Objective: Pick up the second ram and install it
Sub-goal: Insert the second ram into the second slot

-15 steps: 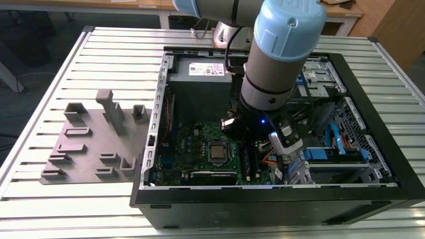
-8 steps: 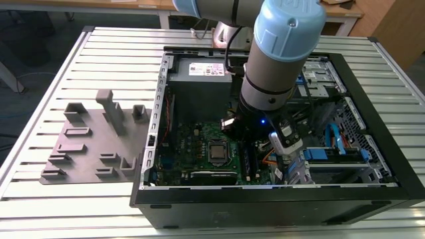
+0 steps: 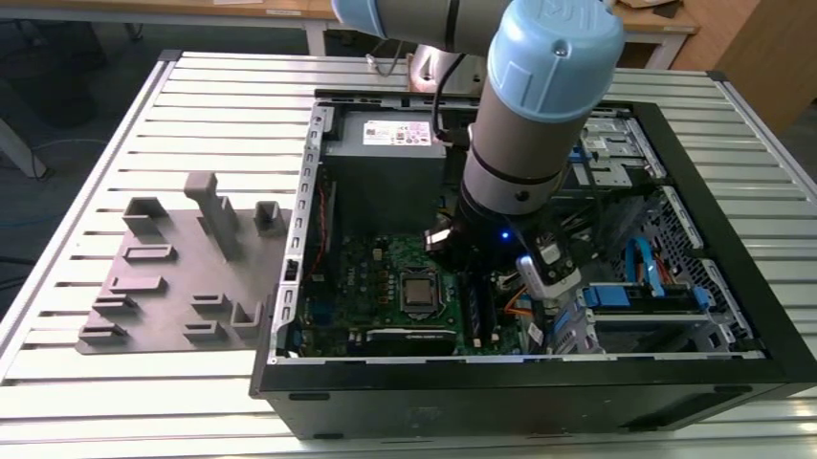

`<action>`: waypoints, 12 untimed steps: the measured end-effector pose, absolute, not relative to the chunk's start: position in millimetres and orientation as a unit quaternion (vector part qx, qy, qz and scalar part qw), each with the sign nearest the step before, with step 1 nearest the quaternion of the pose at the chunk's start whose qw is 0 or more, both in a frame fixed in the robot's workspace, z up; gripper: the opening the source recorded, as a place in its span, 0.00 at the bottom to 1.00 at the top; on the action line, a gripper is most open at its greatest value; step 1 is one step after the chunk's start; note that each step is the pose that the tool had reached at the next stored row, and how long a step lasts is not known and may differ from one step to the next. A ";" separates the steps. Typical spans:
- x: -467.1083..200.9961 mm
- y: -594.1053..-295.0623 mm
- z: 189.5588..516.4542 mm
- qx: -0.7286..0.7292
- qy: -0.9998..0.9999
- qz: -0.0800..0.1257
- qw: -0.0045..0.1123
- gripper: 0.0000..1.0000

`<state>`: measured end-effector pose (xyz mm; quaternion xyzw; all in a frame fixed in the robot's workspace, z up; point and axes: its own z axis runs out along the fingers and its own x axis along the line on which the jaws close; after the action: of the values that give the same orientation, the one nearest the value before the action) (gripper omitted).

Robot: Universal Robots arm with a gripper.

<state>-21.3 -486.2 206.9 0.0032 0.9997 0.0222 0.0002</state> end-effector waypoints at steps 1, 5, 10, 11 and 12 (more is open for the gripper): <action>-21.3 -486.2 206.3 0.003 1.000 0.022 0.000 0.11; -21.3 -486.2 205.2 0.003 1.000 0.022 0.000 0.11; -21.2 -486.0 204.1 0.003 1.000 0.023 0.000 0.12; -21.2 -486.0 204.1 0.003 1.000 0.023 0.000 0.12; -21.3 -486.1 204.5 0.003 1.000 0.022 0.000 0.18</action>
<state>-21.3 -486.1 204.5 0.0032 0.9997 0.0224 0.0002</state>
